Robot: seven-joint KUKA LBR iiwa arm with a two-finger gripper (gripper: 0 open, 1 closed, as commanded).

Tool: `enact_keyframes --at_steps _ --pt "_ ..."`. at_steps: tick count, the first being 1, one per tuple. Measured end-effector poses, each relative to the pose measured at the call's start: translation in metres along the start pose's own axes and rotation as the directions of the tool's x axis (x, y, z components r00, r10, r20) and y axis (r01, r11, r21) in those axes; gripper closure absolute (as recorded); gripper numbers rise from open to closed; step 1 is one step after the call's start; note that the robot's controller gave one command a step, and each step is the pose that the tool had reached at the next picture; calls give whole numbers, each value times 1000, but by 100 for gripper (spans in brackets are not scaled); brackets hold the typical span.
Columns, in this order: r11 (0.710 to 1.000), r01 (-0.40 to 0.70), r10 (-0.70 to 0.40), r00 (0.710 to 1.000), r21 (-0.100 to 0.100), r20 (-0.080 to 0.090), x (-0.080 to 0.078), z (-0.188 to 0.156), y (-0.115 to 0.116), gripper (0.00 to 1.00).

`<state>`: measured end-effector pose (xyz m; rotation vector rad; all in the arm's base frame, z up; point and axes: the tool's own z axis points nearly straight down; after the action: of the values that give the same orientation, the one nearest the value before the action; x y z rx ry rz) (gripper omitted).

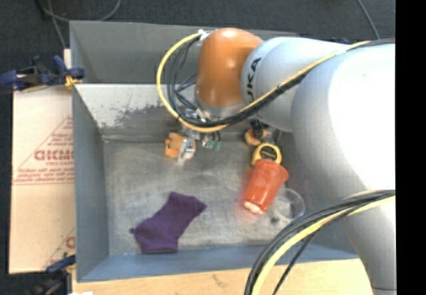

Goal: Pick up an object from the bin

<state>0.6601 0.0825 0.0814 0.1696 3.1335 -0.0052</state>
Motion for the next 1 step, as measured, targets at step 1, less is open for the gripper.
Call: enact_keyframes --at_steps 1 --pt "1000 -1 1 1000 -1 1 0 0 0 100"
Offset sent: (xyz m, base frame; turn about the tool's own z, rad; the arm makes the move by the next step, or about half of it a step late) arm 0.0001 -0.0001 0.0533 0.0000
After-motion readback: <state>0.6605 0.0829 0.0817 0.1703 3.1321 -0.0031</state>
